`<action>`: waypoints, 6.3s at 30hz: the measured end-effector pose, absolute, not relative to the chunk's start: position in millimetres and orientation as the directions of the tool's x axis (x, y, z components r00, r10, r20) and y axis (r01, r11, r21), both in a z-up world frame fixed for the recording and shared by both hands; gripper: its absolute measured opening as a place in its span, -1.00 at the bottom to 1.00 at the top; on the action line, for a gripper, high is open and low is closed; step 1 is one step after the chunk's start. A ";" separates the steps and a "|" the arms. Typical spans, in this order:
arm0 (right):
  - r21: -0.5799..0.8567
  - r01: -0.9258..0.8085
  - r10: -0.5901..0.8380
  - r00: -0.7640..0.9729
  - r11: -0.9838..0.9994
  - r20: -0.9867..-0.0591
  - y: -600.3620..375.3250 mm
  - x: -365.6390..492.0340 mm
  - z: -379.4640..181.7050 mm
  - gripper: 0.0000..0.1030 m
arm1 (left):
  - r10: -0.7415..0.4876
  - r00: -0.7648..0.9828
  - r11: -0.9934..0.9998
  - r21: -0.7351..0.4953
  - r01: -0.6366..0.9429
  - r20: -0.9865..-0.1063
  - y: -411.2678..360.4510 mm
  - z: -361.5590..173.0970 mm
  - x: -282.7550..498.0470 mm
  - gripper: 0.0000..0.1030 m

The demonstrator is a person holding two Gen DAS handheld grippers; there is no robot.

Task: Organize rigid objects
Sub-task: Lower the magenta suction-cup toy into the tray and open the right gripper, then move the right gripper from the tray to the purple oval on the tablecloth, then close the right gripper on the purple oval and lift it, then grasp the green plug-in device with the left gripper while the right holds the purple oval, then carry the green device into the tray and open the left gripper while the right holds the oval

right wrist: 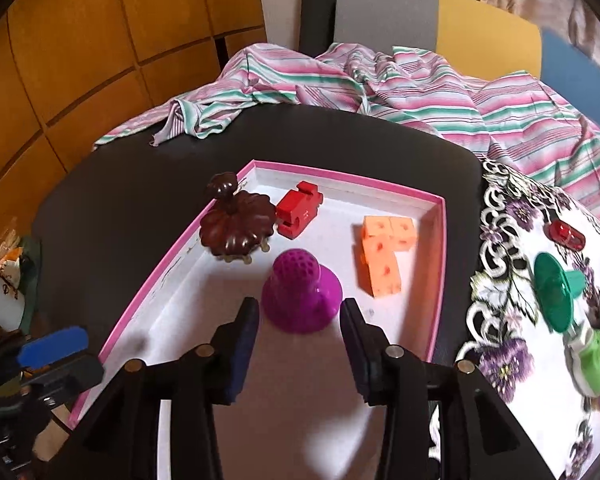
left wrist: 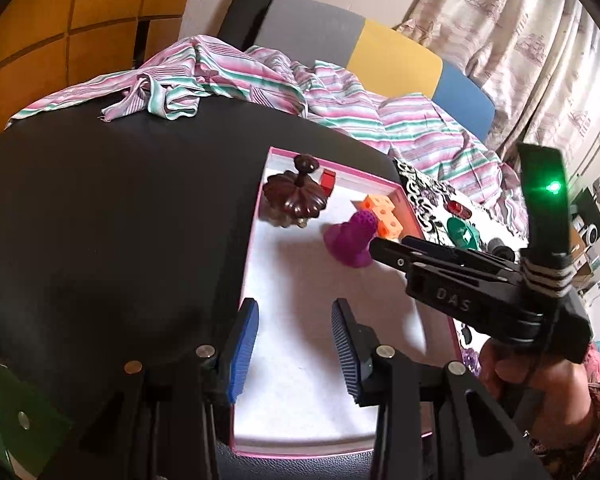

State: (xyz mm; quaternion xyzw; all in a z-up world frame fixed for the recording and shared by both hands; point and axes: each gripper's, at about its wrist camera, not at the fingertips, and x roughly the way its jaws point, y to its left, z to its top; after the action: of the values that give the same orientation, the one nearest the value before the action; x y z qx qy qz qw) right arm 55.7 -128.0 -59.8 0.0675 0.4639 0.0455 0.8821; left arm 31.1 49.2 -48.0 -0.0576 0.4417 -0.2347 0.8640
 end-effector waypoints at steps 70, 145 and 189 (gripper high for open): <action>0.354 0.547 -0.110 0.643 0.759 -0.758 -403.1 -108.8 -71.5 0.15 | -0.548 0.281 0.738 -0.297 0.606 -0.788 -90.0 -30.7 -47.8 -0.26; 0.171 0.584 -0.256 0.575 0.793 -0.777 -416.3 -123.0 -109.0 -0.14 | -0.396 0.388 0.682 0.016 0.731 -0.832 -331.1 -83.2 5.2 0.03; 0.061 0.595 -0.328 0.522 0.801 -0.787 -406.1 -116.1 -107.3 -0.15 | -0.481 0.468 0.826 -0.205 0.525 -0.741 -64.7 -26.8 7.7 0.02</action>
State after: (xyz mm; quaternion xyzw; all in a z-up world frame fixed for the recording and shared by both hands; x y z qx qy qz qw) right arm -116.1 -406.1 -107.3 0.1637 0.4078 -0.2694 0.8569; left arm 7.7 -64.7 -26.8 0.0258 0.4239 -0.2938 0.8563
